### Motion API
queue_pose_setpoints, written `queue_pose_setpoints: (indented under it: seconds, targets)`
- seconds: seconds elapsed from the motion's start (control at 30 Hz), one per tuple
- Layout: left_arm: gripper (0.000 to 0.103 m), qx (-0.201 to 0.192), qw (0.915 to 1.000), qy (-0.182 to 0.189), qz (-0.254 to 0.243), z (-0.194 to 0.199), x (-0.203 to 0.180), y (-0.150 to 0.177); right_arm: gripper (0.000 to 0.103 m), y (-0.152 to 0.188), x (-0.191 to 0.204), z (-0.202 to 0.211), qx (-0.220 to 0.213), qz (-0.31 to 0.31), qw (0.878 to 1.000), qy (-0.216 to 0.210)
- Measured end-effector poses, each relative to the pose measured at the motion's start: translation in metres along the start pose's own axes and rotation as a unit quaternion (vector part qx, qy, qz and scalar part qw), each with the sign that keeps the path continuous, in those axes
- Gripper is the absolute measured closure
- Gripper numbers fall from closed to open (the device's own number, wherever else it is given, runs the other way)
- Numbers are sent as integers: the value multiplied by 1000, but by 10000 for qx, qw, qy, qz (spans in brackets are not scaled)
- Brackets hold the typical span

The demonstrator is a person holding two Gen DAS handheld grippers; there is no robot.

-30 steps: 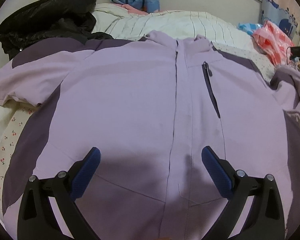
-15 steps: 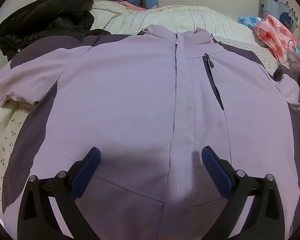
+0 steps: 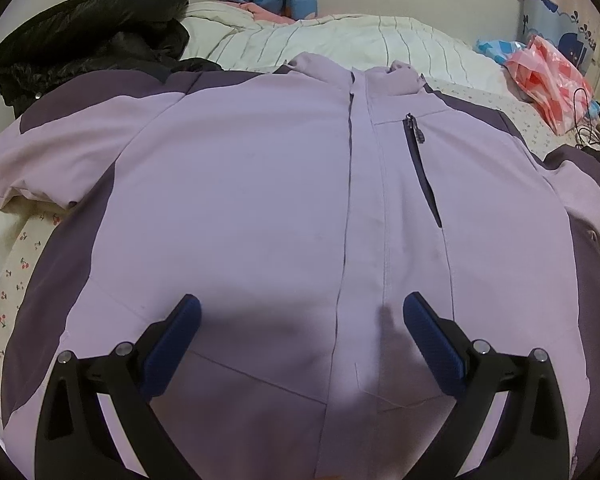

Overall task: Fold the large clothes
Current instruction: 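Lift the held sleeve and fold it across the jacket body with the right tool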

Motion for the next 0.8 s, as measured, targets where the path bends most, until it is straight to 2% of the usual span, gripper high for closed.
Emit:
queue_pose_setpoints:
  seconds: [0.03, 0.07, 0.17, 0.23, 0.33, 0.4, 0.5, 0.57, 0.6, 0.63, 0.67, 0.7, 0.73, 0.77, 0.8]
  targets:
    - [5, 1, 10000, 3, 11, 0, 0, 0, 16, -5, 8, 14, -237, 96, 9996, 107]
    - [5, -8, 10000, 2, 12, 1, -1, 0, 10, -9, 16, 21, -391, 187, 9989, 189]
    - [5, -17, 10000, 9, 15, 1, -1, 0, 7, -15, 72, 42, -822, 746, 9935, 261]
    - [5, -11, 10000, 27, 33, 1, -1, -1, 7, -14, 113, 34, -845, 1367, 9839, 784]
    - [5, -6, 10000, 55, 73, 1, 0, -1, 7, -8, 178, -12, -681, 2391, 9539, 1682]
    - [5, -3, 9999, 74, 88, 1, 1, -2, 7, 2, 214, -54, -535, 3014, 9238, 2298]
    - [5, 14, 9999, 91, 90, 0, 1, -2, 7, 34, 238, -113, -270, 3763, 8706, 3157]
    - [5, 40, 9999, 102, 85, -1, 1, -1, 7, 60, 240, -143, -388, 4488, 8060, 3840]
    - [5, 43, 9999, 94, 74, -2, 1, -1, 7, 72, 235, -163, -527, 4993, 7457, 4381]
    - [5, 54, 9999, 96, 64, -3, 1, -1, 7, 80, 225, -178, -503, 5309, 7001, 4748]
    - [5, 59, 9999, 101, 59, -3, 1, -1, 7, 88, 205, -192, -283, 5573, 6663, 4947]
    - [5, 58, 9999, 109, 53, -3, 1, -1, 10, 90, 194, -196, -140, 5642, 6645, 4898]
    - [5, 59, 9999, 120, 60, -3, 2, -1, 30, 88, 185, -195, -33, 5618, 6793, 4721]
    - [5, 52, 9999, 127, 67, -2, 2, -1, 48, 79, 175, -186, 18, 5387, 7137, 4476]
    - [5, 45, 9999, 128, 67, -2, 2, 0, 55, 64, 167, -167, -22, 4988, 7593, 4179]
Point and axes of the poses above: each gripper's, at about its wrist camera, not at the fingertips, and z roughly against the way its jaws point, x to its left, y to its underside, the point moved 5 cm from there along -z, roughly the way its jaws point, and after that the axes turned 10 degrees about y, right-handed, at the moved point
